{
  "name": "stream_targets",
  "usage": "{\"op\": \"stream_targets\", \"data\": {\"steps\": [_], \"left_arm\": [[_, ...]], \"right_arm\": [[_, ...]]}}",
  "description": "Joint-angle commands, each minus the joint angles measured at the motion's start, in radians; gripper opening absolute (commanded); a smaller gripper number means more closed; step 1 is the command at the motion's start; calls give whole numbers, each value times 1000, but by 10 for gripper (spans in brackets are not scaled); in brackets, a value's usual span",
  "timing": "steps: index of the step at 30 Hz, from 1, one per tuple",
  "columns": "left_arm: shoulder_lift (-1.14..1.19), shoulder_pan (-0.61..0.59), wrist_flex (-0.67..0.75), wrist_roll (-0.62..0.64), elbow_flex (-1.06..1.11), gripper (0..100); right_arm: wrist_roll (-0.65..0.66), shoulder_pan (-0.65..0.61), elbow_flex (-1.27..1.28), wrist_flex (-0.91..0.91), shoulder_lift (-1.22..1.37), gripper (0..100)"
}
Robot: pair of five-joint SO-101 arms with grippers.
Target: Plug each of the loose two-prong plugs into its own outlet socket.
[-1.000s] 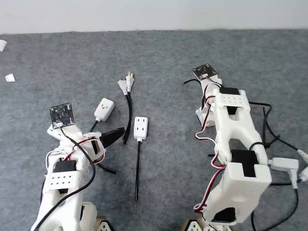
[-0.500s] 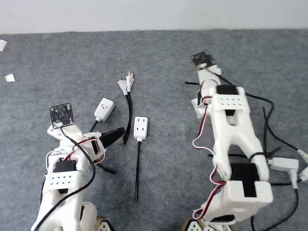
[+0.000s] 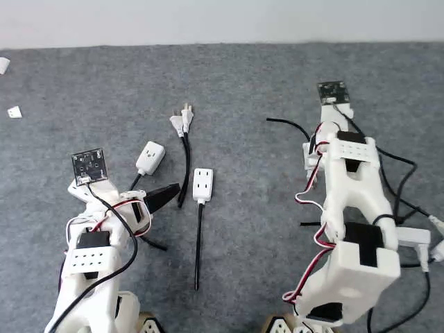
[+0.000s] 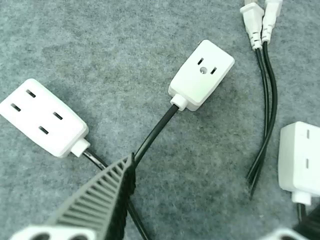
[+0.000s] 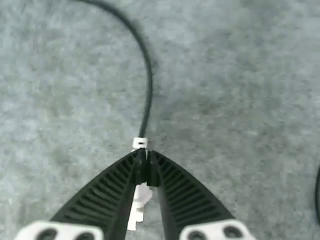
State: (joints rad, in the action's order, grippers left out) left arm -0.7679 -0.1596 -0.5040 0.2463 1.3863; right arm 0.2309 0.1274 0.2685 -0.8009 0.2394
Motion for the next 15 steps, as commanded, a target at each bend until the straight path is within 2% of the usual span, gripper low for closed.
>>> {"op": "stream_targets", "data": {"steps": [1,9,15], "left_arm": [[-21,-9,20,-9,-22,511],[-21,-9,20,-9,-22,511],[-21,-9,20,-9,-22,511]], "right_arm": [[12,-13,-28,-4,4,9],[11,35,-74,-12,48,9],[28,1,-129,-94,97,9]]}}
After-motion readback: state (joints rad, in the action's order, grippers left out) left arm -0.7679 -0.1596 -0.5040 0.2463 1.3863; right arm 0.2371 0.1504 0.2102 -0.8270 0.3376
